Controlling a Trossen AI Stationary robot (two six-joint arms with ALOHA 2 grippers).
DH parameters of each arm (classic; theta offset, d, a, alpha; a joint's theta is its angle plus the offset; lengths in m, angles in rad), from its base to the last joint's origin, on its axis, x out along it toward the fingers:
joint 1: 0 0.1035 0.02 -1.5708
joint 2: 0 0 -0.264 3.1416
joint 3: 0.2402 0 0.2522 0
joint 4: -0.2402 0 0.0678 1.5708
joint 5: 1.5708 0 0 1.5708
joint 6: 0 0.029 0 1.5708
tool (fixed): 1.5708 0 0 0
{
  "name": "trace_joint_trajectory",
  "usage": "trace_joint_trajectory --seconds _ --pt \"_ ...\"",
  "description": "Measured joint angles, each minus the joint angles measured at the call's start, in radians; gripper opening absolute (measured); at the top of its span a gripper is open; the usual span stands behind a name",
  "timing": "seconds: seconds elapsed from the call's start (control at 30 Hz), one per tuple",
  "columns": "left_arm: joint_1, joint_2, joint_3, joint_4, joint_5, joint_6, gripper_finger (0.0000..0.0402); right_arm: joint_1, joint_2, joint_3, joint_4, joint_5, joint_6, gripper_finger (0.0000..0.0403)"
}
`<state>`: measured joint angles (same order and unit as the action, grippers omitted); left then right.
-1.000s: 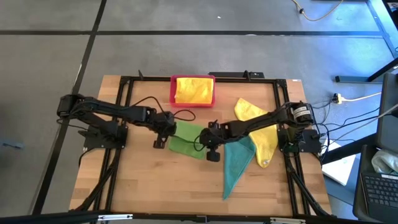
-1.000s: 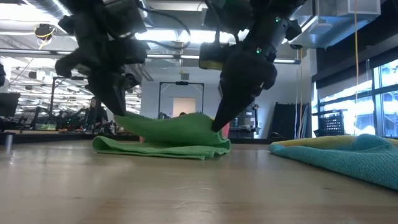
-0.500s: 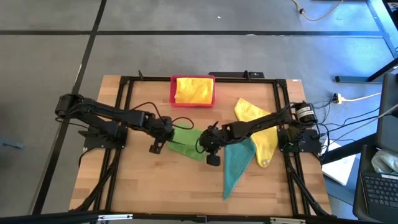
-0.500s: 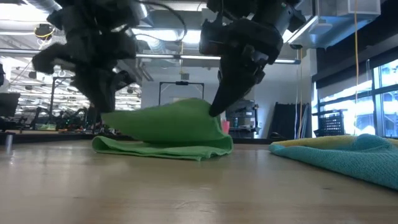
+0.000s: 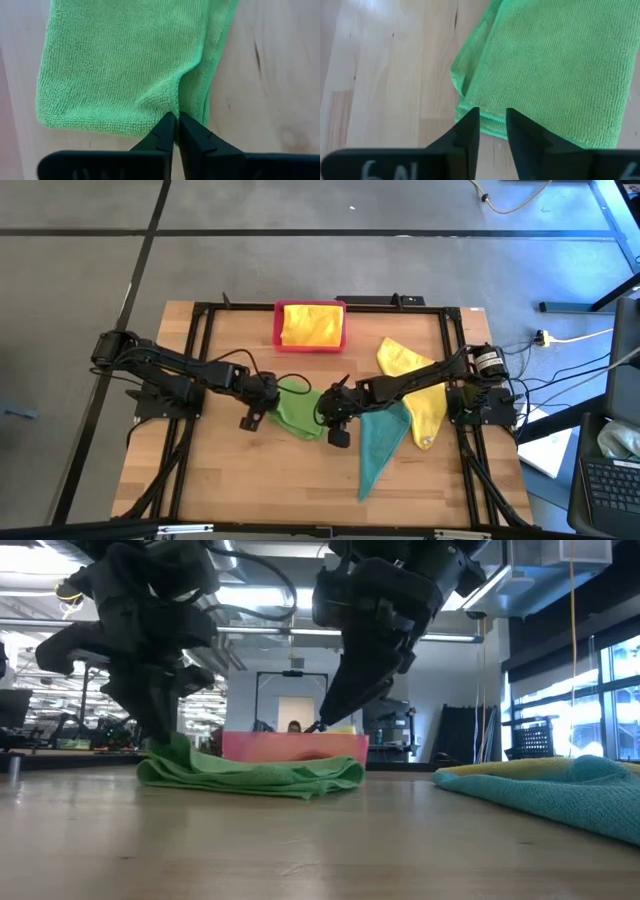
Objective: Fold microfiber towels
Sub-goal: Fold the green microfiber cloth
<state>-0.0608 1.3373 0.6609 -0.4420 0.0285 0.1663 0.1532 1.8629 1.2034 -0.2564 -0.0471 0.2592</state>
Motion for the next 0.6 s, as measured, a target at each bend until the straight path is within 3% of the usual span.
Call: trace_joint_trajectory --seconds 0.2,0.47,0.6 --pt "0.000 0.000 0.000 0.035 0.008 -0.027 0.0040 0.000 0.000 0.000 0.015 0.000 0.056 0.0120" --pt "0.000 0.000 0.000 0.034 0.009 -0.027 0.0038 0.041 0.031 0.000 0.096 0.043 0.047 0.0124" --pt "0.000 0.000 0.000 0.034 0.009 -0.027 0.0040 0.064 0.083 0.000 0.227 0.044 0.049 0.0124"
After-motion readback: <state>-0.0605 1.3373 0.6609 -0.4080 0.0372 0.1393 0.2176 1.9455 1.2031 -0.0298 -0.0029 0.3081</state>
